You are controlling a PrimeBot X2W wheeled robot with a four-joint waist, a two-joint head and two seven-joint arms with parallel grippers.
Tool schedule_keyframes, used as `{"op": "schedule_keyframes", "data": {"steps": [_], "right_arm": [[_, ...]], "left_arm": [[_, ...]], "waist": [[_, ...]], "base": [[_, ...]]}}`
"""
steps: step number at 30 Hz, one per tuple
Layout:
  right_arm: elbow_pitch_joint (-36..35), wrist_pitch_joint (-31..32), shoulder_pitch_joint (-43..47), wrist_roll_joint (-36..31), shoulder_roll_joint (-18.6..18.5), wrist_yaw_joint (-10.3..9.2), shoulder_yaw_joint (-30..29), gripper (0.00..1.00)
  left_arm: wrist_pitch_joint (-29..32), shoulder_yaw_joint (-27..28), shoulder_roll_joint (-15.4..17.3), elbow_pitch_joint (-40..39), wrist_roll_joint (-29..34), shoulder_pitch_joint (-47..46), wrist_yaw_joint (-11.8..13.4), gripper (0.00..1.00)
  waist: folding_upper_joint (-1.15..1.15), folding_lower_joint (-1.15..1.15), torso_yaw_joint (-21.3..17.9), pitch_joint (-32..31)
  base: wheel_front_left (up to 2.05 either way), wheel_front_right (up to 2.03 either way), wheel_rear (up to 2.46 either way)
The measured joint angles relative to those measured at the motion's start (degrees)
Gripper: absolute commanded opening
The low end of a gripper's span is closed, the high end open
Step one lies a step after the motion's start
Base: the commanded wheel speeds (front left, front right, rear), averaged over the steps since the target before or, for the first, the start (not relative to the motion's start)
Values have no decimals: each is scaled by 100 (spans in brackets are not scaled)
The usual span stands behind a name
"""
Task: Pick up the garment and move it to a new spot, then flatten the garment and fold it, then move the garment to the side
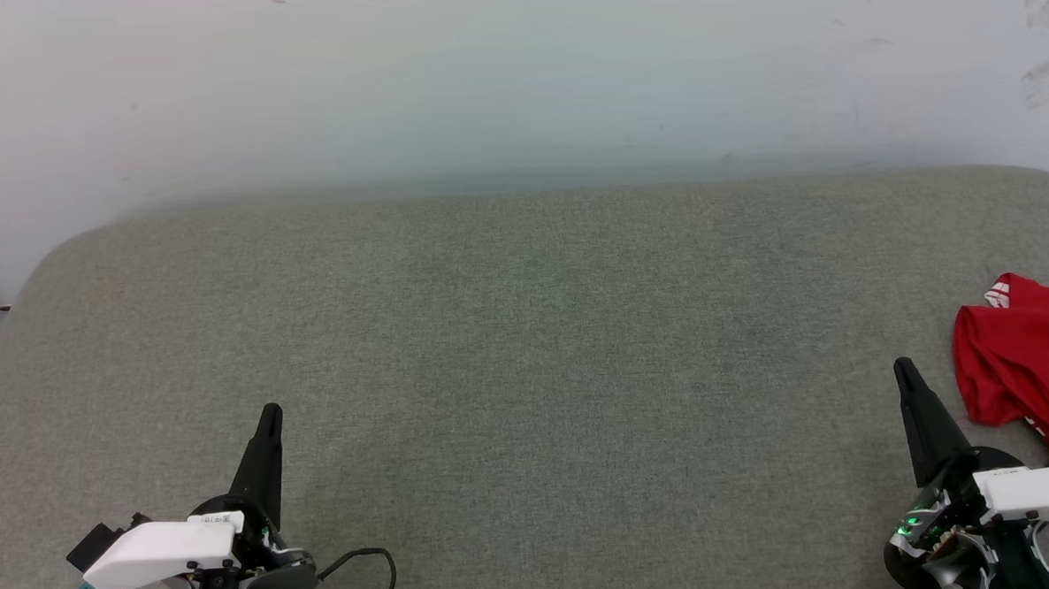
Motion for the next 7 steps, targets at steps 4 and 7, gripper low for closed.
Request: {"op": "schedule_keyframes", "data": {"steps": [4,7], "right_arm": [[0,1,-2,-8,2,0,-7,0],[0,2,-3,-16,7,0,-11,0]], "left_arm": [[0,0,0,0,0,0,0,0],[0,-1,0,0,0,0,0,0]], "waist": [[0,0,0,0],[0,0,0,0]], "base": [[0,0,0],[0,0,0]]}}
